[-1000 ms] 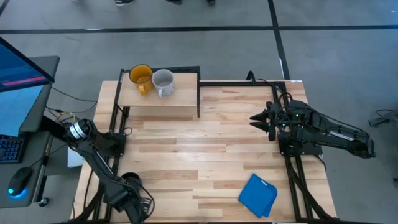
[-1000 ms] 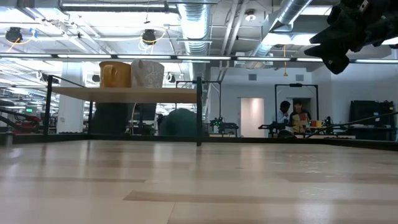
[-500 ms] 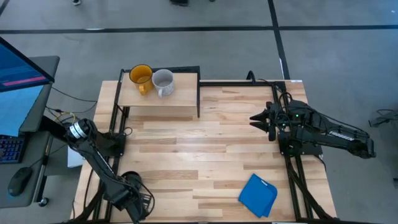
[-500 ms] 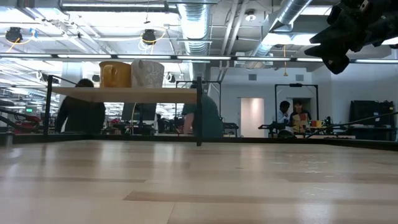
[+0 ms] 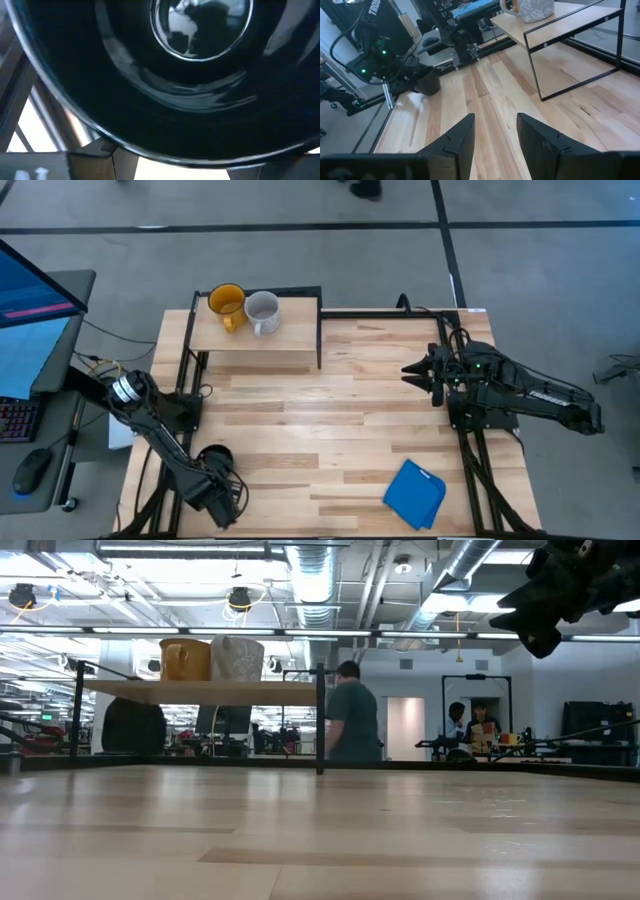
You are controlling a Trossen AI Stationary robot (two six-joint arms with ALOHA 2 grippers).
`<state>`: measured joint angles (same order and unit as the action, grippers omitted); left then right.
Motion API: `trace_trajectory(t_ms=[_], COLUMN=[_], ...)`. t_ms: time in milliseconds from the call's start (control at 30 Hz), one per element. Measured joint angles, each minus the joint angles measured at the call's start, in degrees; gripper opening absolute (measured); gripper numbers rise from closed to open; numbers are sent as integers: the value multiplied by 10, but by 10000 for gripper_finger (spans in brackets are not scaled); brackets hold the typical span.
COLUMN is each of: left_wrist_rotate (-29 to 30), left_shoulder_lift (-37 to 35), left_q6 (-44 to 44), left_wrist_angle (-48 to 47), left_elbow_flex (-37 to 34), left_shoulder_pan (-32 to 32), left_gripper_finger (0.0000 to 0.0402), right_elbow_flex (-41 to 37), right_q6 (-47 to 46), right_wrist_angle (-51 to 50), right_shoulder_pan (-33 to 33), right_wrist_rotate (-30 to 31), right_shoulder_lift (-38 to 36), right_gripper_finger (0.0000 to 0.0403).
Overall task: Stack small to large cups/mugs on shelf
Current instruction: Put the black mug on the shelf
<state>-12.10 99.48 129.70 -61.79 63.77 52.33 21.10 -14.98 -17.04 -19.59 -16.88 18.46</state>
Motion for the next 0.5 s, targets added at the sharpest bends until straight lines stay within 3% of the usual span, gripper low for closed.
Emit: trace_trajectory(t_ms=[333,500], left_wrist_rotate=[136,146], left_shoulder_lift=[0,0], left_q6=[-58,-90], left_wrist_angle=[-7,-9], left_elbow_flex=[-5,-5], left_shoulder_pan=[-34,-43], left_gripper_finger=[224,224], right_elbow_flex=[0,0], right_q6=[0,0], right_wrist_angle=[0,0], right_shoulder_pan=[0,0], right_wrist_rotate=[0,-1], right_shoulder_lift=[0,0], right_gripper_finger=[169,169])
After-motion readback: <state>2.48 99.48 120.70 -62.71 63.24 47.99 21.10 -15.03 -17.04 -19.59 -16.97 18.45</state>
